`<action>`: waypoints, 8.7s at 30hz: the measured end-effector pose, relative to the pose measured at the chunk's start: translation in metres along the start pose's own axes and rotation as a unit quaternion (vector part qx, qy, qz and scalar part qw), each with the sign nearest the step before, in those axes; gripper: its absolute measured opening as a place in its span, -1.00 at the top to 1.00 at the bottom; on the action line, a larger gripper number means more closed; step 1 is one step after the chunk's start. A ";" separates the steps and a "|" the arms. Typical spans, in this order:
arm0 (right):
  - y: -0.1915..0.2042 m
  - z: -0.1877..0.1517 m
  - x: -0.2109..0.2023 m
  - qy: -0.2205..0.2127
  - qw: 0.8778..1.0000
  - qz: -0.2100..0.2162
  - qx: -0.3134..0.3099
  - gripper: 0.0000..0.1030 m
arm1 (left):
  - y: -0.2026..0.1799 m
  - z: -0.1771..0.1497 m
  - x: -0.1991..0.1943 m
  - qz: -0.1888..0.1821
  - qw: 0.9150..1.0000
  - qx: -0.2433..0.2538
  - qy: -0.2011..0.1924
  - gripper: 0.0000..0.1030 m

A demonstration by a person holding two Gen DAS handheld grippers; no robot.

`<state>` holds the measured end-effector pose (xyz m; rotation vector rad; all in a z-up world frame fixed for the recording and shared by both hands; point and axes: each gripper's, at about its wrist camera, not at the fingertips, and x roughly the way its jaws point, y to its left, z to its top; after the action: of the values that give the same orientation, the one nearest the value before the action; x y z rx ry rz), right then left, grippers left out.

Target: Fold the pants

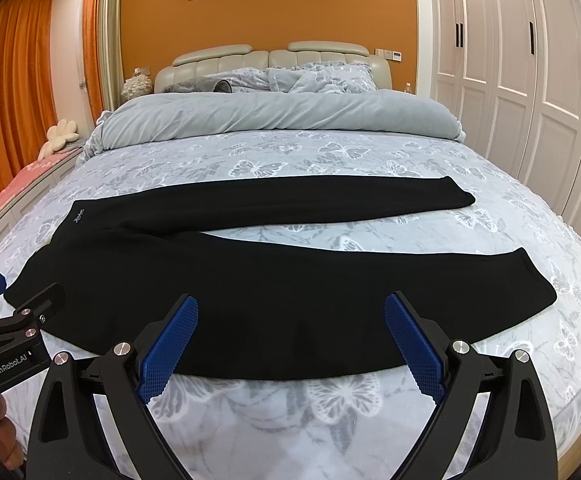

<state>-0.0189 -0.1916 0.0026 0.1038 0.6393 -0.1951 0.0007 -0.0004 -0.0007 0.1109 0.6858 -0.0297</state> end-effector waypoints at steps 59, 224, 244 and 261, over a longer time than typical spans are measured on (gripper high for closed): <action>-0.331 0.177 0.400 0.167 0.980 -0.050 0.100 0.07 | 0.249 0.160 0.408 0.065 0.964 -0.129 0.221 -0.29; -0.205 0.075 0.130 0.067 0.996 0.044 -0.028 -0.19 | 0.053 0.058 0.129 -0.053 0.991 -0.083 0.087 -0.19; -0.378 0.009 0.113 0.118 0.982 -0.061 0.132 0.16 | -0.029 0.046 0.121 -0.068 0.995 0.017 0.064 -0.33; -0.383 -0.048 0.074 0.114 0.933 0.002 0.342 -0.23 | 0.038 0.033 0.094 -0.067 0.995 -0.040 0.062 -0.61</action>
<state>-0.0700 -0.5696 -0.0937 0.8104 0.7808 -0.4008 0.0968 0.0349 -0.0312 -0.0100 0.8172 -0.1244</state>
